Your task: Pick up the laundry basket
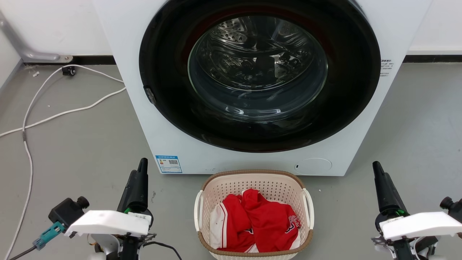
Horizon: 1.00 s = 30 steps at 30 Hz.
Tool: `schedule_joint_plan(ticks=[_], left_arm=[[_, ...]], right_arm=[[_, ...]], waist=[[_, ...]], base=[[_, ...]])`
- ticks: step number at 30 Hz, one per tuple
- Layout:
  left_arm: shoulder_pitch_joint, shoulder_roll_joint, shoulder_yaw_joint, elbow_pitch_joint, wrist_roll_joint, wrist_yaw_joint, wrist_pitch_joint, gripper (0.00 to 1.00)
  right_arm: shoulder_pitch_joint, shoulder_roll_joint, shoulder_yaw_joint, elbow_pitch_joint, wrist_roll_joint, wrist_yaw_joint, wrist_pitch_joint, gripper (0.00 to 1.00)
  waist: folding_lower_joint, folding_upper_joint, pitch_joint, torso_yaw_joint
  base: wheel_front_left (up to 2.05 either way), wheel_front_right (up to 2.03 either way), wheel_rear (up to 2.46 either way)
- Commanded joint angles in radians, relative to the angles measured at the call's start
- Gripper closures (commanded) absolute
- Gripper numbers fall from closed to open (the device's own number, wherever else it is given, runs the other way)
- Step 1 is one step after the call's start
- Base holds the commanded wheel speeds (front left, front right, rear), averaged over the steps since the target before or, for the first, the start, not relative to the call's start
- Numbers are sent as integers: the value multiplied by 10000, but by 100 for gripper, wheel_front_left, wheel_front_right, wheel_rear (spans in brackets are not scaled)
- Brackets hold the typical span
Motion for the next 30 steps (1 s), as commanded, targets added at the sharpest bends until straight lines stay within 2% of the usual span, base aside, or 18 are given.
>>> schedule_joint_plan(ticks=[1,30], left_arm=[[-149,39,-89,-171,431,-21,-104,0],[-286,155,-580,58,4899,31,-1028,0]], right_arm=[[-14,-26,46,-208,-427,2,-101,0],[234,-20,442,-755,-4882,2,-823,0]], waist=[[-1,0,-1,-2],[-1,0,26,-35]], base=[[0,0,0],[0,0,0]])
